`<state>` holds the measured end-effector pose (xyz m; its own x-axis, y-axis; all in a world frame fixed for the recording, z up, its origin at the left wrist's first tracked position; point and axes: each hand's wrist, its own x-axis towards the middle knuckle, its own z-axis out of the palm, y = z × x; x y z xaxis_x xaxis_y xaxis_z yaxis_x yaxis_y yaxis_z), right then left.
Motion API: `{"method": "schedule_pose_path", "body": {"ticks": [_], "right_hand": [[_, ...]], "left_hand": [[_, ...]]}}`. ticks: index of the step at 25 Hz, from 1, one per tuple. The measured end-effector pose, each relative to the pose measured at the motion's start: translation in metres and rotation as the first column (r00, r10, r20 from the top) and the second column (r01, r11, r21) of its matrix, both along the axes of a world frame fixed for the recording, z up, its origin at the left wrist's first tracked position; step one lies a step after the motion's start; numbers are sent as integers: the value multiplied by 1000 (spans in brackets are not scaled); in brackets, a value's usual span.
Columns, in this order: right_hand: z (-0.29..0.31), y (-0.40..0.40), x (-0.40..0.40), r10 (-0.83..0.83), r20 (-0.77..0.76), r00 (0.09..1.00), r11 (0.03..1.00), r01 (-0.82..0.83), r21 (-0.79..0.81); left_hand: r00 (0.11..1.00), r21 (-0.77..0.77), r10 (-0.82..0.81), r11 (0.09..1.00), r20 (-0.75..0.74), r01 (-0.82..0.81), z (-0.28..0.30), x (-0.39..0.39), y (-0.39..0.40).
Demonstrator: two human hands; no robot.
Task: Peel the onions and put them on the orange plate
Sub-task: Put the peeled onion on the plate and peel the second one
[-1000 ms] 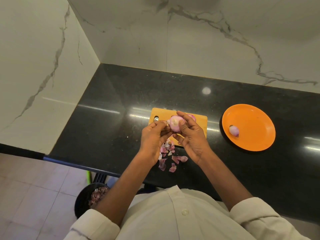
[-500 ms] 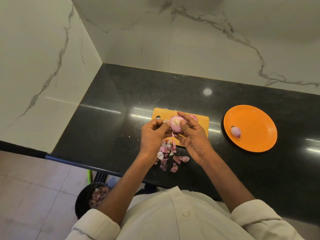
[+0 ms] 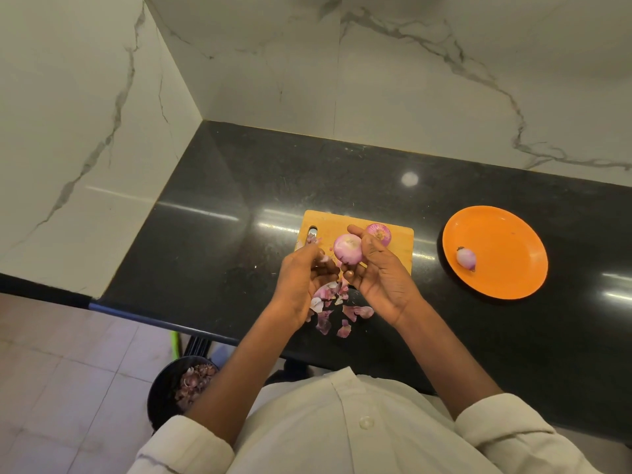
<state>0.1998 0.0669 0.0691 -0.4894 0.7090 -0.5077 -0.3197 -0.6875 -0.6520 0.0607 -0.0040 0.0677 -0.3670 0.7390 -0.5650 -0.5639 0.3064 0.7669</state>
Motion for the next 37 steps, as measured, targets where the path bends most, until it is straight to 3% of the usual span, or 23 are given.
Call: {"method": "schedule_pose_path", "body": {"ticks": [3,5,8,10,17,22,24,28,32,34,37], "right_hand": [[0,-1,-3,9,46,999,1000,-9,12],[0,-1,-5,-3,73,997,1000,2,18],[0,0,-6,0,121,993,998,-7,58],[0,1,-5,16,159,987,995,-31,95],[2,3,-3,90,209,974,976,-128,174],[4,4,-1,92,225,970,965,-142,219],[4,2,-2,92,216,972,964,-141,226],[3,1,-2,91,188,978,970,-130,203],[5,0,-3,76,96,992,985,-90,151],[6,0,-3,62,109,992,984,-79,161],[2,1,-3,49,142,989,980,-76,186]], "left_hand": [[977,-113,-101,990,-187,81,-8,0,-4],[905,-149,-202,976,-375,156,-16,-3,-8],[649,-211,-307,951,-696,225,-22,-6,-12],[520,-168,-262,961,-813,221,-20,-9,-12],[586,124,-71,950,-807,286,-10,-17,-4],[439,107,-48,941,-897,320,-2,-13,1],[505,105,-26,968,-863,230,2,-7,3],[730,124,31,990,-683,74,3,-4,1],[921,126,170,983,-352,-133,4,3,1],[955,126,192,978,-228,-167,3,6,0],[953,177,104,983,-284,-55,-2,3,-2]]}}
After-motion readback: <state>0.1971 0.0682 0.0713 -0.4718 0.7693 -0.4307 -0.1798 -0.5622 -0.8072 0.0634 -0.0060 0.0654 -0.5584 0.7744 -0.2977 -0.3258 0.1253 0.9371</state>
